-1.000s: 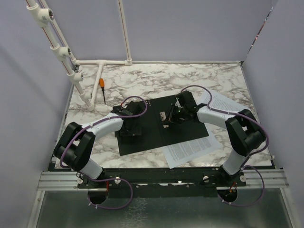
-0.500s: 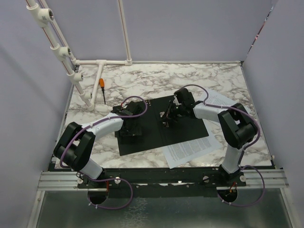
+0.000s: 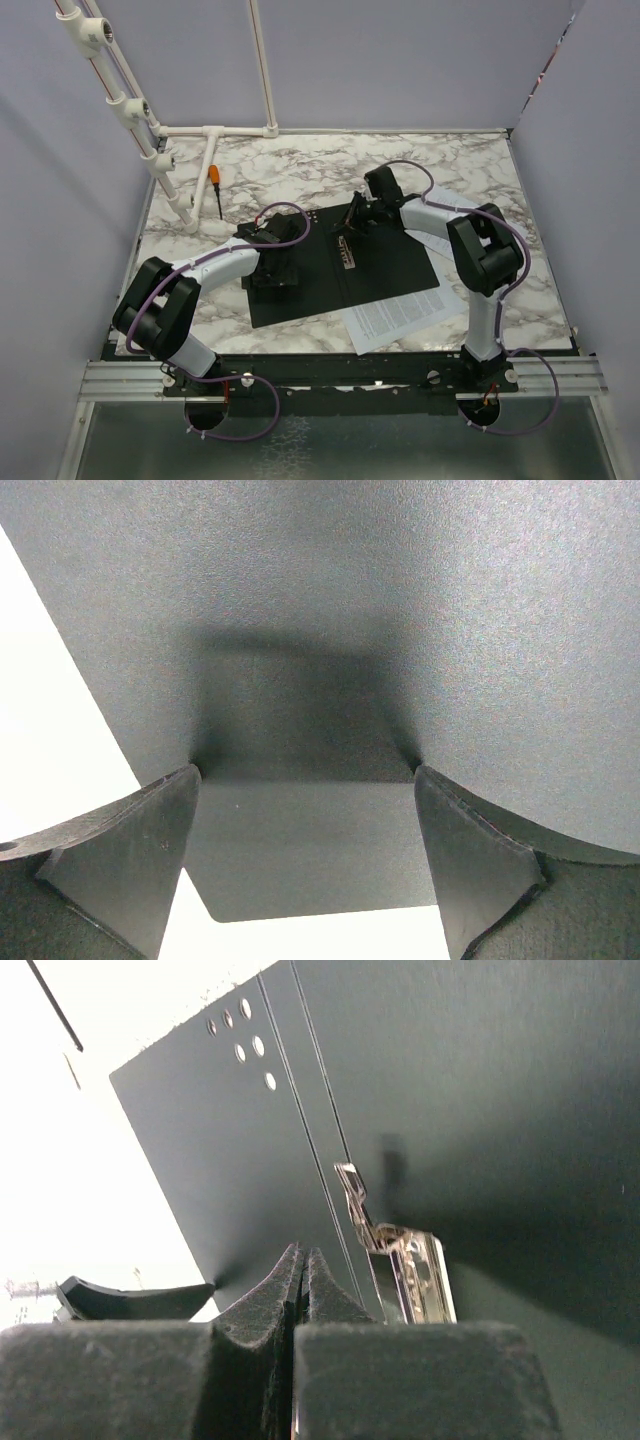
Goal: Put the files into the folder
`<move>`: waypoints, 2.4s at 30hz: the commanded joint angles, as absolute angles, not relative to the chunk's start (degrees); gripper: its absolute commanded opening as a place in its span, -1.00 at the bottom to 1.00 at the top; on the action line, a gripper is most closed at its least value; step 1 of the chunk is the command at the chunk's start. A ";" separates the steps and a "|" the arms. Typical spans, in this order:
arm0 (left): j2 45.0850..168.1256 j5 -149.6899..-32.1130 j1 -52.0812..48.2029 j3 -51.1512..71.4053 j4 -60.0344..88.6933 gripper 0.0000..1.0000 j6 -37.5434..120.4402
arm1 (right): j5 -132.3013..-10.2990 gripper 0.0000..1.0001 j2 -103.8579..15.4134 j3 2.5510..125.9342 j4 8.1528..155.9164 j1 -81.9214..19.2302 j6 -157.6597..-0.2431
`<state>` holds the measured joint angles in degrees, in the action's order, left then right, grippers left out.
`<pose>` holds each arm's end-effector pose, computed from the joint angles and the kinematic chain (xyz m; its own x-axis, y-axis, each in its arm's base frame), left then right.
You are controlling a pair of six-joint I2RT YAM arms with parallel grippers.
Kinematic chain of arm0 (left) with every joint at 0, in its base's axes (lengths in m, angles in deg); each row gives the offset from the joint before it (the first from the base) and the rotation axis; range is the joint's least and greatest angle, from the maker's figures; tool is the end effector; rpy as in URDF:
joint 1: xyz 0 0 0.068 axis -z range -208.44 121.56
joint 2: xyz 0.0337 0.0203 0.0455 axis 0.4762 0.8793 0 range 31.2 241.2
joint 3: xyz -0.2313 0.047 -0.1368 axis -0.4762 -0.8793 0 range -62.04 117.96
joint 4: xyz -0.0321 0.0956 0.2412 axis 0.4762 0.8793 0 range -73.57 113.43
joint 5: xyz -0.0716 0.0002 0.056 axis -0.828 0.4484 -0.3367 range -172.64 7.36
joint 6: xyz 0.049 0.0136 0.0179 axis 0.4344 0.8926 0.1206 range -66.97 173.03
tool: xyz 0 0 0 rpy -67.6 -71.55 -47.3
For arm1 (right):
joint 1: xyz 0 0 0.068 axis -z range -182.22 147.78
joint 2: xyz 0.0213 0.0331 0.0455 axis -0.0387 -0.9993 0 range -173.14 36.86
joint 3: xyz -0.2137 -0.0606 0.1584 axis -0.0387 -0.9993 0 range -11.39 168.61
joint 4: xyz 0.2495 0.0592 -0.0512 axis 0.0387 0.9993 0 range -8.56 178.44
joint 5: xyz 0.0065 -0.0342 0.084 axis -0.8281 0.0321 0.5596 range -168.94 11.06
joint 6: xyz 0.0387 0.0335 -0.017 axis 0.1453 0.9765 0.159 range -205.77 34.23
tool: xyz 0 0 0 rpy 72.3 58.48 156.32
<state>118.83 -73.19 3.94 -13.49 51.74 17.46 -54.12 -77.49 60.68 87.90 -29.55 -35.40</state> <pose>0.2281 -0.1377 0.1644 -0.9471 -0.0788 -0.3110 -0.0738 0.9969 -0.0280 0.3669 0.2064 0.1536 -0.9363 0.3029 -0.1776 0.0916 0.6991 0.7091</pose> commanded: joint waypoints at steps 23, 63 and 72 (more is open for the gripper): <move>118.12 -74.66 3.99 -12.48 53.08 0.79 19.16 | -65.75 -0.72 -61.28 59.43 101.41 -28.41 -49.17; 137.15 -95.62 11.65 31.92 50.47 0.98 20.35 | -104.59 0.78 -26.15 42.65 124.76 -22.58 -50.78; 147.30 -96.50 13.55 44.03 50.14 0.98 19.34 | -92.32 0.94 -28.99 40.33 118.06 -6.73 -49.92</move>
